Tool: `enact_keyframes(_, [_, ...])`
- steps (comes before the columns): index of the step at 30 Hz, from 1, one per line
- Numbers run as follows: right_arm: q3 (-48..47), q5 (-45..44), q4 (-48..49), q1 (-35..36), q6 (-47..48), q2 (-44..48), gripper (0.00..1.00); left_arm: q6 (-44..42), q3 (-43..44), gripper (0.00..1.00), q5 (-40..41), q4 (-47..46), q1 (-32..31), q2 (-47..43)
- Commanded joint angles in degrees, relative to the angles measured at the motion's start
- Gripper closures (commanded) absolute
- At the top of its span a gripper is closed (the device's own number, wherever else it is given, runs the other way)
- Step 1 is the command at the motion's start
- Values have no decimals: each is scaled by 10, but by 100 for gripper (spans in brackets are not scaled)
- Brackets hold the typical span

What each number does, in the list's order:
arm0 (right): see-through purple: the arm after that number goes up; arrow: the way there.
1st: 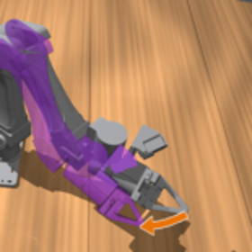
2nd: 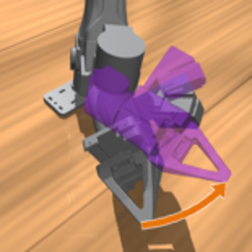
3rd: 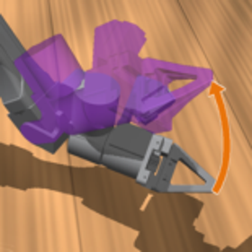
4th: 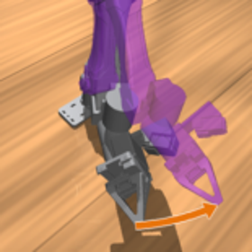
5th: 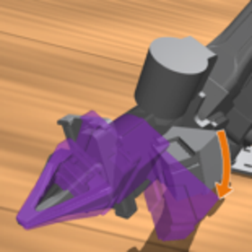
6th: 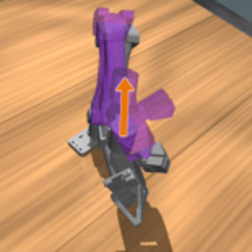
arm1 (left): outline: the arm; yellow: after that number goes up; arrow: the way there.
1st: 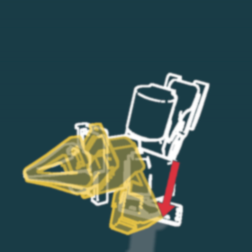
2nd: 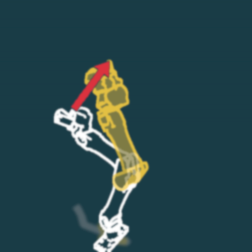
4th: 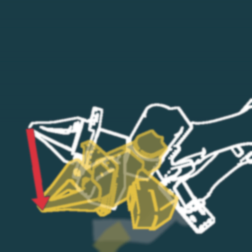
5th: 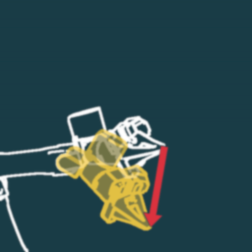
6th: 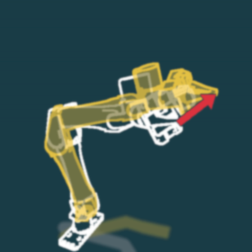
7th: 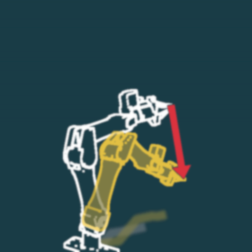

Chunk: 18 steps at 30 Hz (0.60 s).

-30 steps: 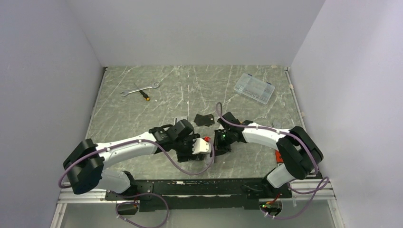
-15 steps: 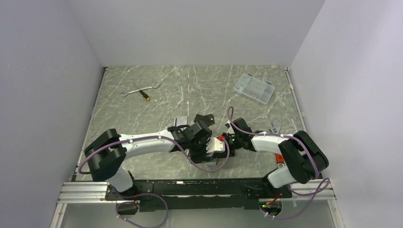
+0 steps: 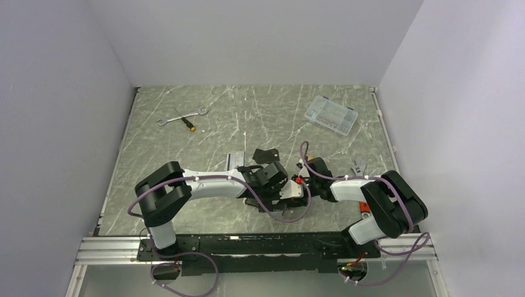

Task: Put the credit cards into the card holder
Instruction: Open the card holder at the center of the board.

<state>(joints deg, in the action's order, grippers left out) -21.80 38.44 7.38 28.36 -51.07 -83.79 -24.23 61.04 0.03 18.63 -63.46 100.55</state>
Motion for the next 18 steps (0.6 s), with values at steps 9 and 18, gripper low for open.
enact_keyframes(9, [28, -65, -10, -9, 10, -31, 100, -17, 2, 1, 111, 0, -4, -44])
enact_keyframes(18, [31, -75, -9, -9, 8, -29, 100, -20, -5, 1, 154, 20, 11, -91])
